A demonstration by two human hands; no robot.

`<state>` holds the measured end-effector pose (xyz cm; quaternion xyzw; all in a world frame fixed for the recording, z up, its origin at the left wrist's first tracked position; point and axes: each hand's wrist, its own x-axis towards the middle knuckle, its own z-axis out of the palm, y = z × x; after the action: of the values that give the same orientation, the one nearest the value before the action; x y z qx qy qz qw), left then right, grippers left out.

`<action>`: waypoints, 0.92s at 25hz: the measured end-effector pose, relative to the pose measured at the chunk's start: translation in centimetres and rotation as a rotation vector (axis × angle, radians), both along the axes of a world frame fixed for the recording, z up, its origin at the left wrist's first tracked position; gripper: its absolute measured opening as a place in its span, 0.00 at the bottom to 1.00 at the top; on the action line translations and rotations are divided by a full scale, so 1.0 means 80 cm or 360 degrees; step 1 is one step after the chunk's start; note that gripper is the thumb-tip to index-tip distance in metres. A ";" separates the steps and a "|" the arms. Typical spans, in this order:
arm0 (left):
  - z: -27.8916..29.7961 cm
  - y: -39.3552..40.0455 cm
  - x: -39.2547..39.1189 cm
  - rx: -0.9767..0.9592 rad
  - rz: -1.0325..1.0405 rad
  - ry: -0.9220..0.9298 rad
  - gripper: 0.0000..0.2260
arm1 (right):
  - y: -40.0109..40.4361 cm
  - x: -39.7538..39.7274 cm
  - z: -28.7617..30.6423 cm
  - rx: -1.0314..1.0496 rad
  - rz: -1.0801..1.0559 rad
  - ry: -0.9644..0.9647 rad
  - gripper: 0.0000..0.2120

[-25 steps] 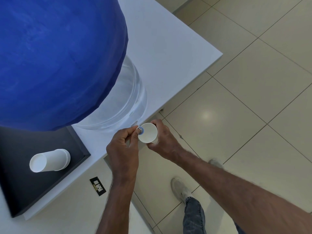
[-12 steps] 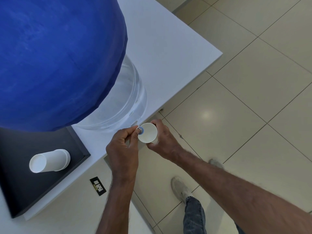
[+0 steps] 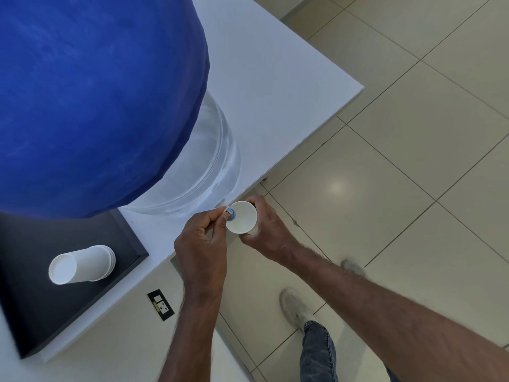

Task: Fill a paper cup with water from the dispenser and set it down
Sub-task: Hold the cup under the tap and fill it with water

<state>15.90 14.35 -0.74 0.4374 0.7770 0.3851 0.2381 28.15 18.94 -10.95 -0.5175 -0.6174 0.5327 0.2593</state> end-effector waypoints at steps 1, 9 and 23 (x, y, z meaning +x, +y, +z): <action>0.000 0.000 0.001 -0.0001 0.0000 0.0002 0.07 | 0.000 0.000 -0.001 0.0003 0.0004 0.0001 0.29; 0.004 -0.002 0.001 -0.0010 -0.0027 0.0034 0.07 | 0.000 0.000 -0.002 -0.0018 0.0007 0.0021 0.28; 0.008 -0.009 -0.004 0.0018 -0.0541 0.0722 0.09 | -0.002 -0.004 0.001 -0.0007 -0.0024 -0.0002 0.29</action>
<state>15.59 13.62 -0.09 0.6376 0.7239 0.2362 0.1169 27.86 18.81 -10.90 -0.5231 -0.6125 0.5316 0.2619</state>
